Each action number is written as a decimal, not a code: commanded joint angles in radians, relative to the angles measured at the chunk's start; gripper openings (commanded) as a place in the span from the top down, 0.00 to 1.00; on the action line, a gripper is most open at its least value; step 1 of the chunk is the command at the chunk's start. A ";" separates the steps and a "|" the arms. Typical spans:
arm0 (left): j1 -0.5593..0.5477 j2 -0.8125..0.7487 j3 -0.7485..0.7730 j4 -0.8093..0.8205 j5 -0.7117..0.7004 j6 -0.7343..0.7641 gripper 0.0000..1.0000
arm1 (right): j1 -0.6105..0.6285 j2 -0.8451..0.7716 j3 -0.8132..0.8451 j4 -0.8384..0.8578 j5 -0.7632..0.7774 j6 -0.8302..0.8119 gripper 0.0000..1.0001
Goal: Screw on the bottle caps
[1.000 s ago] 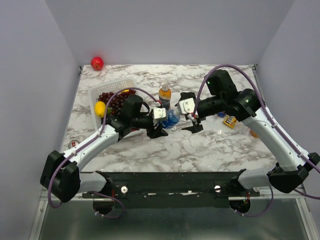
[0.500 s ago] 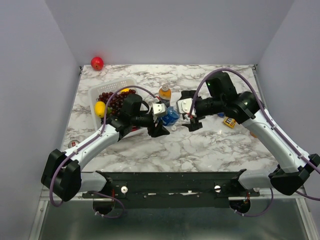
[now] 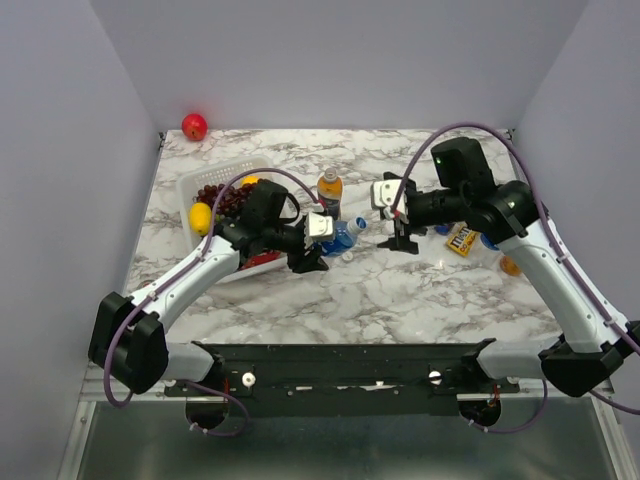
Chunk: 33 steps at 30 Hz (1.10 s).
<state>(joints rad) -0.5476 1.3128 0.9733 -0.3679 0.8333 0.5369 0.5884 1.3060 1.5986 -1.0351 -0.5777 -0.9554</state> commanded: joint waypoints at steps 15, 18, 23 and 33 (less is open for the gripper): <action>-0.054 0.026 0.110 -0.190 -0.022 0.184 1.00 | 0.054 0.050 0.075 -0.078 -0.223 -0.203 0.38; -0.054 0.026 0.111 -0.192 -0.022 0.187 1.00 | 0.054 0.068 0.092 -0.109 -0.220 -0.210 0.46; -0.054 0.035 0.117 -0.186 -0.025 0.187 1.00 | 0.054 0.110 0.124 -0.161 -0.202 -0.184 0.59; -0.164 -0.055 0.030 0.255 -0.595 -0.052 1.00 | 0.030 0.252 0.185 0.138 0.091 0.781 1.00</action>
<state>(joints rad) -0.6197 1.3373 1.0374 -0.4690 0.6270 0.6247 0.6254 1.4677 1.7294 -1.0985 -0.6655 -0.8108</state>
